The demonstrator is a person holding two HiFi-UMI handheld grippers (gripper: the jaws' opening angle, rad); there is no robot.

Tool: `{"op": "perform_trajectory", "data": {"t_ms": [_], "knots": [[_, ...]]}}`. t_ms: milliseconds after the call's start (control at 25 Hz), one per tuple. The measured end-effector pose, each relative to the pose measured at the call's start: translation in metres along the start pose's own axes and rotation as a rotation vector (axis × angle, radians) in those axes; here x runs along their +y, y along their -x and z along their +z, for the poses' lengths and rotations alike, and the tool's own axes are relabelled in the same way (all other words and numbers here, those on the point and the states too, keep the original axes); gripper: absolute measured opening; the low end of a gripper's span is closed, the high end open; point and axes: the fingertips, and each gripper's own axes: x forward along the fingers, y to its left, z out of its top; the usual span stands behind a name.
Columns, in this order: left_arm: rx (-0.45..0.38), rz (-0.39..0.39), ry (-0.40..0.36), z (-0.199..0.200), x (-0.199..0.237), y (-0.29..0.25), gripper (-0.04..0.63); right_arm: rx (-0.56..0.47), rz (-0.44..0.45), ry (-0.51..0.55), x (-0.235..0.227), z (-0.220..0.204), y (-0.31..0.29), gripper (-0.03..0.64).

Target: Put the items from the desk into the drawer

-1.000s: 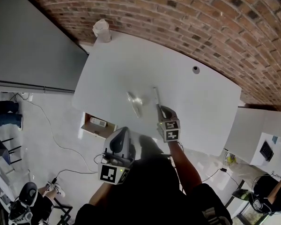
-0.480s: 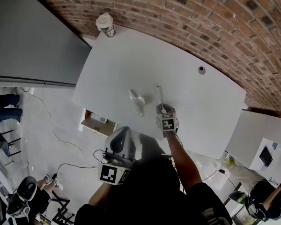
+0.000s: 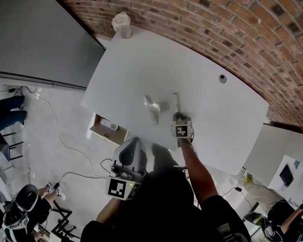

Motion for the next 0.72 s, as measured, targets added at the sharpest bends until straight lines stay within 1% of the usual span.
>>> {"op": "perform_trajectory", "data": {"t_ms": [80, 200, 360, 480, 640, 720], "knots": [[0.002, 0.011, 0.002, 0.000, 0.001, 0.004, 0.002, -0.002, -0.005, 0.004, 0.000, 0.002, 0.002, 0.087], [-0.006, 0.020, -0.005, 0.002, 0.000, 0.010, 0.002, -0.006, -0.007, 0.005, -0.002, 0.001, 0.001, 0.060], [-0.022, 0.029, -0.010, 0.005, -0.002, 0.017, 0.002, -0.018, 0.001, -0.009, -0.002, 0.002, 0.003, 0.060], [-0.033, 0.048, -0.001, 0.008, -0.003, 0.026, 0.002, -0.035, 0.015, -0.007, 0.000, 0.005, 0.013, 0.060], [-0.049, 0.062, -0.013, 0.014, -0.003, 0.037, 0.002, -0.061, 0.029, 0.000, 0.001, 0.006, 0.026, 0.060], [-0.069, 0.072, -0.010, 0.017, -0.003, 0.043, 0.002, -0.082, 0.038, 0.001, 0.003, 0.009, 0.037, 0.058]]}}
